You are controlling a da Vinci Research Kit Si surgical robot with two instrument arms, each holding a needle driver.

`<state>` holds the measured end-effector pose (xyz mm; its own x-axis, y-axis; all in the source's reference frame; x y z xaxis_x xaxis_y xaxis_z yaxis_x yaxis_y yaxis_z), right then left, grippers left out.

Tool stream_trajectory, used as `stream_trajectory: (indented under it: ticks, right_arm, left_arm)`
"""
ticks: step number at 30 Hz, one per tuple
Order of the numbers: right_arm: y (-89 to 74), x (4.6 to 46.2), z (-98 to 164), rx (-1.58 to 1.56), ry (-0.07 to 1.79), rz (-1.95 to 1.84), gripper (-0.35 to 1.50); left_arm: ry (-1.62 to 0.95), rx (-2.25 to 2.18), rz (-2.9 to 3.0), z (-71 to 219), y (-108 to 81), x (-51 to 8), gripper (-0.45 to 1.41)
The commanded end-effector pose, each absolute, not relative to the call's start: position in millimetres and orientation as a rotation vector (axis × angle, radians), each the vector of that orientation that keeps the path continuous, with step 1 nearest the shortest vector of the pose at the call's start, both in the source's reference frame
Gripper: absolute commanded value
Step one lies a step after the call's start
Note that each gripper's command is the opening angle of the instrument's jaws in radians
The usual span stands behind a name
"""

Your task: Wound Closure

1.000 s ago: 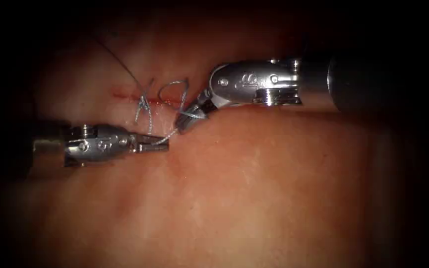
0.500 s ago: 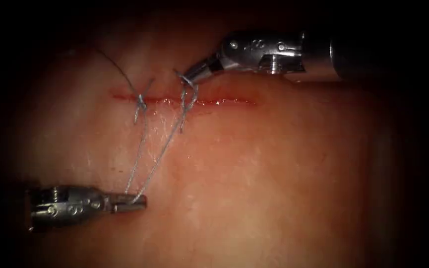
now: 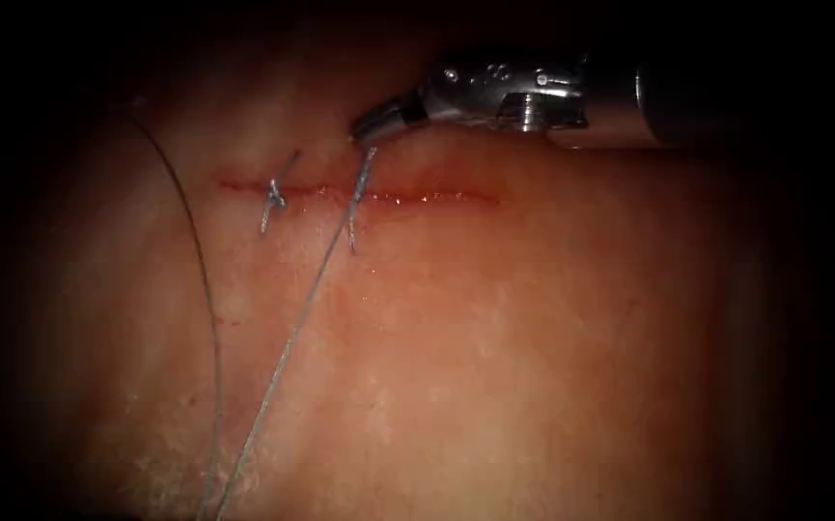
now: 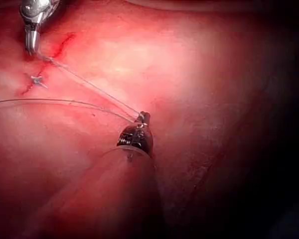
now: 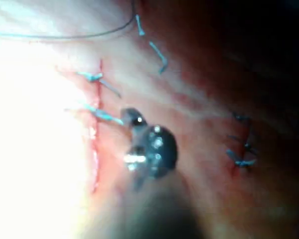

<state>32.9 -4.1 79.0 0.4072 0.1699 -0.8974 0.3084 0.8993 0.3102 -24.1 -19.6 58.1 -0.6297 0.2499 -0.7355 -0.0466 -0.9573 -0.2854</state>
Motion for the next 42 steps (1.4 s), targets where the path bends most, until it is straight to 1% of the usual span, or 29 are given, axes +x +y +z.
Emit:
stream_trajectory:
  ticks: [1, 8, 10, 15, 25, 30, 33, 34, 35, 36, 37, 38, 39, 40, 42]
  right_arm:
    - [-3.6, 33.8, 79.3, 0.468, 1.163, -0.094, -0.35]
    - [-3.1, 33.6, 79.6, 0.437, 1.152, -0.079, -0.35]
    - [-2.6, 33.3, 80.0, 0.399, 1.109, -0.091, -0.35]
    - [-2.3, 32.7, 80.4, 0.311, 1.065, -0.127, -0.35]
    - [-4.2, 33.7, 79.2, 0.260, 1.073, -0.159, -0.35]
    - [-4.6, 33.4, 78.6, 0.235, 1.051, -0.114, -0.35]
    - [-3.9, 33.1, 78.2, 0.208, 1.079, -0.031, -0.35]
    - [-3.5, 32.8, 77.8, 0.248, 1.106, 0.036, -0.35]
    - [-2.9, 32.4, 77.4, 0.252, 1.128, 0.145, -0.13]
    - [-2.8, 32.1, 77.3, 0.254, 1.141, 0.187, 0.14]
    - [-2.8, 32.1, 77.3, 0.254, 1.141, 0.187, 0.14]
    - [-2.6, 31.4, 76.9, 0.268, 1.162, 0.262, 0.51]
    - [-2.6, 31.1, 76.8, 0.278, 1.165, 0.291, 0.67]
    - [-2.7, 30.3, 76.7, 0.299, 1.172, 0.356, 0.91]
    - [-3.0, 29.0, 76.5, 0.329, 1.183, 0.445, 1.08]
  left_arm:
    - [-0.359, -1.264, 2.675, 58.8, -19.8, -24.6, -0.45]
    - [-0.389, -1.269, 2.659, 58.7, -23.1, -25.1, -0.45]
    - [-0.397, -1.277, 2.662, 58.9, -23.7, -25.8, -0.45]
    - [-0.409, -1.289, 2.665, 58.9, -24.0, -26.8, -0.45]
    - [-0.414, -1.284, 2.658, 58.5, -24.7, -26.9, -0.45]
    - [-0.429, -1.286, 2.650, 58.1, -23.2, -27.8, -0.45]
    - [-0.444, -1.290, 2.645, 57.8, -22.0, -28.1, -0.45]
    - [-0.442, -1.286, 2.642, 57.4, -20.9, -28.3, -0.45]
    - [-0.435, -1.288, 2.647, 56.9, -19.9, -28.4, -0.45]
    - [-0.430, -1.288, 2.650, 56.7, -19.4, -28.4, -0.45]
    - [-0.430, -1.288, 2.650, 56.7, -19.4, -28.4, -0.45]
    - [-0.416, -1.281, 2.658, 56.5, -18.4, -28.3, -0.45]
    - [-0.412, -1.282, 2.661, 56.4, -18.0, -28.3, -0.45]
    - [-0.404, -1.279, 2.657, 56.4, -17.4, -28.2, -0.45]
    - [-0.395, -1.275, 2.653, 56.7, -16.7, -28.0, -0.45]
